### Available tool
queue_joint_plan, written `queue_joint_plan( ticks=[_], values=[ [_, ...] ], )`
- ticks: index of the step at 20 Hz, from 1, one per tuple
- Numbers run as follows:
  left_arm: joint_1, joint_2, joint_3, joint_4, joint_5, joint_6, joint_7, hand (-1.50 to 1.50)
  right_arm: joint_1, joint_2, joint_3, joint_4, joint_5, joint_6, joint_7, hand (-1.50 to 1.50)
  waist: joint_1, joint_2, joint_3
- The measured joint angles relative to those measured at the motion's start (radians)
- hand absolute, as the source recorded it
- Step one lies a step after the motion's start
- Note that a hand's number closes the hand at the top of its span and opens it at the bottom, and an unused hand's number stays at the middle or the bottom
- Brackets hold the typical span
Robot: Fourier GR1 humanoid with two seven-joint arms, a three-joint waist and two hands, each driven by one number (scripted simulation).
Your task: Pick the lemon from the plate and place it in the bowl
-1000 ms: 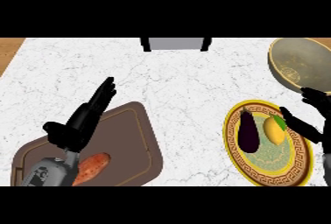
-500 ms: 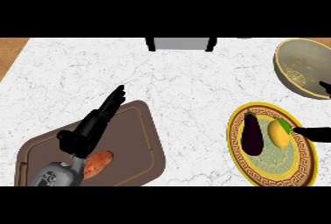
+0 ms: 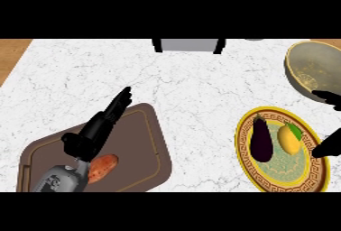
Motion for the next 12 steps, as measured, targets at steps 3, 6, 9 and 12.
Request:
queue_joint_plan(
  ticks=[3, 6, 9, 12],
  values=[
    [-0.003, -0.008, 0.004, 0.004, -0.010, 0.001, -0.002, 0.00, -0.082, 0.029, 0.001, -0.012, -0.061, 0.098, 0.152, -1.50, -0.002, 0.000, 0.001],
    [0.007, -0.016, 0.013, -0.004, -0.017, -0.003, 0.002, 0.00, -0.132, 0.079, -0.004, -0.009, -0.080, 0.154, 0.253, -1.50, -0.008, 0.000, 0.003],
    [0.020, -0.020, 0.025, -0.018, -0.024, -0.012, 0.012, 0.00, -0.138, 0.109, -0.018, -0.005, -0.079, 0.181, 0.280, -1.50, -0.014, -0.001, 0.003],
    [0.020, -0.026, 0.040, -0.030, -0.030, -0.023, 0.028, 0.00, -0.140, 0.158, -0.019, -0.010, -0.038, 0.183, 0.296, -1.50, -0.018, -0.001, 0.004]
  ],
)
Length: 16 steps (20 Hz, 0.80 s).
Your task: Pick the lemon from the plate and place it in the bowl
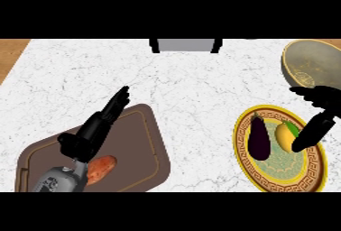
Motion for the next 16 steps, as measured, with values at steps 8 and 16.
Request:
queue_joint_plan(
  ticks=[8, 16],
  values=[
    [0.027, -0.033, 0.021, 0.006, -0.038, -0.020, -0.009, 0.00, 0.080, 0.060, -0.033, -0.071, 0.166, -0.012, -0.005, -1.50, -0.007, -0.001, 0.000],
    [0.027, -0.035, 0.070, -0.024, -0.036, -0.062, 0.013, 0.00, 0.144, 0.139, -0.035, -0.089, 0.388, -0.055, -0.024, -1.50, -0.006, -0.001, 0.001]
  ],
)
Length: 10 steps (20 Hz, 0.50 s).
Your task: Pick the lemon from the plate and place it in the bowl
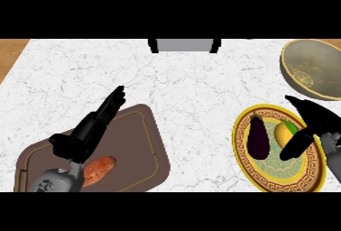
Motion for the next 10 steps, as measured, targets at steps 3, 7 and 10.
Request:
queue_joint_plan(
  ticks=[3, 7, 10],
  values=[
    [0.004, -0.024, -0.006, -0.002, -0.025, 0.004, 0.003, 0.00, 0.024, 0.020, -0.022, 0.004, 0.062, -0.001, -0.006, -1.50, -0.001, 0.000, 0.000],
    [0.030, -0.029, 0.007, -0.014, -0.041, -0.012, 0.000, 0.00, 0.056, 0.052, -0.057, 0.025, 0.130, 0.006, -0.021, -1.50, 0.000, 0.000, 0.000],
    [0.008, -0.043, 0.022, 0.004, -0.047, -0.024, 0.006, 0.00, 0.077, 0.075, -0.085, 0.053, 0.163, 0.019, -0.045, -1.50, -0.001, 0.001, 0.000]
  ],
)
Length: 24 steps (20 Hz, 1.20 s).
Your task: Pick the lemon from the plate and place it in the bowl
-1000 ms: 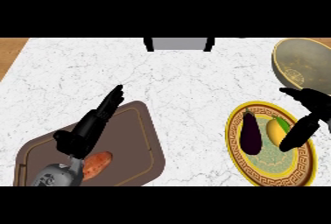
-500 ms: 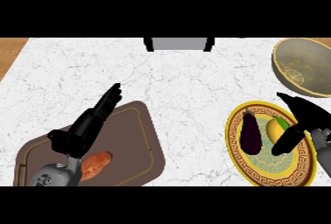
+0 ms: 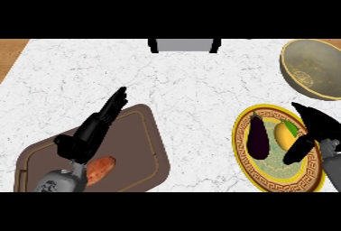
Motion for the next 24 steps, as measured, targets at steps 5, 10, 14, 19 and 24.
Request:
queue_joint_plan(
  ticks=[5, 10, 14, 19, 24],
  values=[
    [-0.016, -0.021, 0.019, 0.013, -0.017, -0.016, 0.012, 0.00, 0.002, 0.040, -0.055, 0.096, 0.058, 0.022, -0.081, -1.50, 0.001, 0.000, 0.000],
    [0.003, -0.044, 0.028, 0.013, -0.042, -0.027, 0.000, 0.00, -0.011, 0.088, -0.100, 0.179, 0.128, 0.023, -0.160, -1.50, 0.002, 0.000, 0.000],
    [0.011, -0.043, 0.041, -0.005, -0.044, -0.047, 0.008, 0.00, -0.016, 0.105, -0.132, 0.225, 0.162, 0.008, -0.252, 1.50, 0.002, 0.000, 0.000],
    [0.010, -0.055, 0.053, -0.003, -0.057, -0.055, 0.007, 0.00, -0.016, 0.128, -0.143, 0.238, 0.244, -0.058, -0.338, 1.50, 0.002, -0.001, -0.002],
    [0.002, -0.069, 0.068, -0.002, -0.068, -0.071, 0.009, 0.00, -0.047, 0.160, -0.178, 0.289, 0.312, -0.080, -0.390, 1.50, 0.002, 0.000, -0.001]
  ],
)
